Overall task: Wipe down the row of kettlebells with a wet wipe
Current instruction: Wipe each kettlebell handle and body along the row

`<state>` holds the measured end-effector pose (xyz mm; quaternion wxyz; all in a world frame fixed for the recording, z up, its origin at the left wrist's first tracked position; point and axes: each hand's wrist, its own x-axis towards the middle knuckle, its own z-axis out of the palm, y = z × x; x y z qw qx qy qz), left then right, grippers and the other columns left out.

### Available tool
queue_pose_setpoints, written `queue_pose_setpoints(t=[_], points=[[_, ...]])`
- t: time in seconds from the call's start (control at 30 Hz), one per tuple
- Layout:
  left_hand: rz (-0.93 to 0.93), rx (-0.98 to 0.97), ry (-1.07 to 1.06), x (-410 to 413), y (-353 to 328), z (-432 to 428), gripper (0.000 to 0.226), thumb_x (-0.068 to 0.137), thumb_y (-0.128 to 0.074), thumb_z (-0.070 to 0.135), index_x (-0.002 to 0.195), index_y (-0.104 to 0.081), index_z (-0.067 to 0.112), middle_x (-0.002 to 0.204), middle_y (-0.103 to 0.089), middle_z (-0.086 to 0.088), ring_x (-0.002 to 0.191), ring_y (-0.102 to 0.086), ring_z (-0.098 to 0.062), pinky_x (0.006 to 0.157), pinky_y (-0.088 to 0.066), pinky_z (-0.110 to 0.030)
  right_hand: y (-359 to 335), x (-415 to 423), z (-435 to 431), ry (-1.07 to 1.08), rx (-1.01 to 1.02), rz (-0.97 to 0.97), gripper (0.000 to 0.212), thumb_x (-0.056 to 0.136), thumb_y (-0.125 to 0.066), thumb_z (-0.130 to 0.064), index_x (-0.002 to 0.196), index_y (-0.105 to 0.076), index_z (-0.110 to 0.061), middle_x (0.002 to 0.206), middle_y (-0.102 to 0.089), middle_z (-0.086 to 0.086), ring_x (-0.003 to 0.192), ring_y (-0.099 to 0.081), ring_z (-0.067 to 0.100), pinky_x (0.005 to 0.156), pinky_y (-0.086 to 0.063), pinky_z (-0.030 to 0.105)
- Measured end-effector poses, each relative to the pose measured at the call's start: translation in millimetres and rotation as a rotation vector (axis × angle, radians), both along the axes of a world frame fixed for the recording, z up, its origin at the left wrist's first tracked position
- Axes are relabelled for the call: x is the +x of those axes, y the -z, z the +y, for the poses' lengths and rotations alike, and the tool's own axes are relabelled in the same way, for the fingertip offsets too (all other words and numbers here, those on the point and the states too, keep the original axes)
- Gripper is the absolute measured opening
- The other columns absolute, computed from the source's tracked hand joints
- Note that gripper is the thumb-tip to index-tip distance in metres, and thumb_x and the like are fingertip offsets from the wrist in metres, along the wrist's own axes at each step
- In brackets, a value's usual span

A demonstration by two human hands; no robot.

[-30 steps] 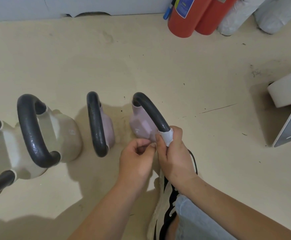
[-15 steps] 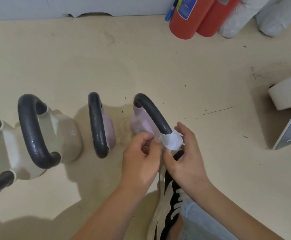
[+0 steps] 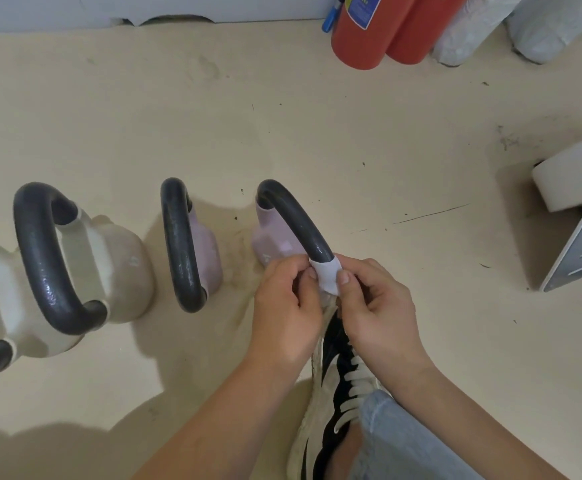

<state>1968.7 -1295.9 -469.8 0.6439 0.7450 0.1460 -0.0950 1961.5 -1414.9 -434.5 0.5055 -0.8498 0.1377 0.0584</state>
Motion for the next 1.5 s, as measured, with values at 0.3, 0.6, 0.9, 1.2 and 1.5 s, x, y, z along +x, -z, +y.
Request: queue_pose_setpoints(t=[0.3, 0.6, 0.9, 1.2, 1.5], points=[[0.094, -0.231, -0.08, -2.1, -14.9, 0.9, 0.023, 0.104, -0.054, 0.016, 0.102, -0.074, 0.028, 0.099, -0.074, 0.001, 0.09, -0.069, -0.012, 0.083, -0.058, -0.026, 5.3, -2.4, -4.2, 0.026, 0.075, 0.052, 0.034, 0.105, -0.057, -0.011, 0.125, -0.076, -0.032, 0.101, -0.073, -0.007, 0.089, -0.066, 0.006, 0.079, -0.05, 0.018], [-0.074, 0.142, -0.019, -13.2, 4.3, -2.5, 0.014, 0.101, -0.057, 0.015, 0.089, -0.056, 0.023, 0.072, -0.053, 0.008, 0.064, -0.05, -0.011, 0.059, -0.04, -0.022, 12.2, -9.0, -8.4, 0.03, 0.037, 0.043, 0.037, 0.102, -0.059, -0.003, 0.121, -0.079, -0.027, 0.089, -0.071, 0.0, 0.08, -0.064, 0.009, 0.071, -0.045, 0.011], [-0.252, 0.358, 0.079, -11.0, 5.5, 4.8, 0.02, 0.098, -0.055, 0.006, 0.084, -0.05, 0.02, 0.078, -0.043, 0.018, 0.073, -0.045, 0.0, 0.064, -0.035, -0.01, 20.7, -9.9, -7.8, -0.039, -0.027, 0.071, 0.035, 0.102, -0.062, -0.014, 0.114, -0.08, -0.042, 0.076, -0.062, 0.008, 0.07, -0.056, 0.016, 0.063, -0.042, 0.015], [-0.135, 0.224, 0.041, -12.7, 8.4, 2.8, 0.03, 0.1, -0.059, 0.011, 0.124, -0.074, 0.021, 0.106, -0.063, 0.009, 0.097, -0.062, -0.004, 0.084, -0.044, -0.007, 15.4, -7.5, -6.2, 0.029, 0.045, 0.086, 0.031, 0.1, -0.068, -0.011, 0.115, -0.081, -0.034, 0.084, -0.067, 0.009, 0.072, -0.057, 0.014, 0.067, -0.045, 0.016], [-0.013, 0.157, -0.097, -19.5, 2.4, -6.9, 0.034, 0.09, -0.067, 0.008, 0.058, -0.055, 0.01, 0.054, -0.046, -0.004, 0.055, -0.038, -0.012, 0.054, -0.038, -0.036, 16.3, -8.6, -5.7, 0.115, 0.006, 0.122, 0.026, 0.089, -0.076, -0.009, 0.064, -0.077, -0.016, 0.07, -0.068, 0.007, 0.063, -0.056, 0.007, 0.063, -0.047, 0.021]])
